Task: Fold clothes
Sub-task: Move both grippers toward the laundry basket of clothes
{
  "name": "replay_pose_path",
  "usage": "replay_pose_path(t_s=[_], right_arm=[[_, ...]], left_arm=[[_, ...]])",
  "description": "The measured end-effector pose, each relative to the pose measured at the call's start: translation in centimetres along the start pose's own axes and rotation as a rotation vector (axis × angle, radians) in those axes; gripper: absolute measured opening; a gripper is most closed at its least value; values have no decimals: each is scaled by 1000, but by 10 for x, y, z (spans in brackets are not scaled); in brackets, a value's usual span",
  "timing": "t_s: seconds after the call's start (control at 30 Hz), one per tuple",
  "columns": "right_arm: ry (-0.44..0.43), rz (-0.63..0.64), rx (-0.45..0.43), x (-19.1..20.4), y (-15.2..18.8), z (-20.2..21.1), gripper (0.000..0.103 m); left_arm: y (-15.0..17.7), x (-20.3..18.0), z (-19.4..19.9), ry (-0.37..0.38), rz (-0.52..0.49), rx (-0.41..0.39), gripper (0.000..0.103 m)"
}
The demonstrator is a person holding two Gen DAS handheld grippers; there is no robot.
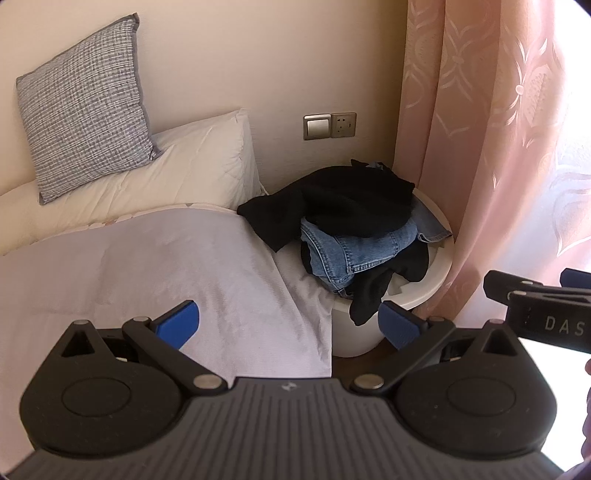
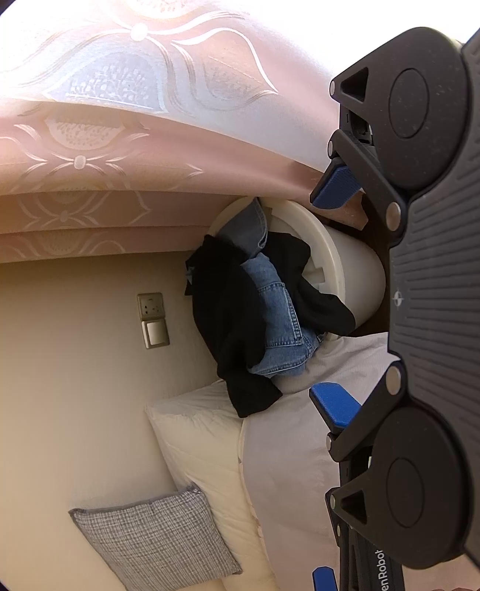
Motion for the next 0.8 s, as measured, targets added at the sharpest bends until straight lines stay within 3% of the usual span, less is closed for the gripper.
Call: replay_pose_path(t_s=[0.4, 0.8], right_arm=[[27, 5, 12, -7, -2, -6, 103], [-2, 41, 1, 12, -16, -13, 103]], left_arm=[[-2, 4, -10, 18, 9, 19, 102], [1, 35, -13, -27, 59, 33, 102]])
Point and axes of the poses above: each gripper's, at about its wrist camera, not at the fingertips, and z roughly against the way its jaws point, x to its left, y to its underside, the point moved 9 cm from there along -z, roughly the way its jaws point, and after that the axes turned 1 degree about -x, right-handed, at the moved point
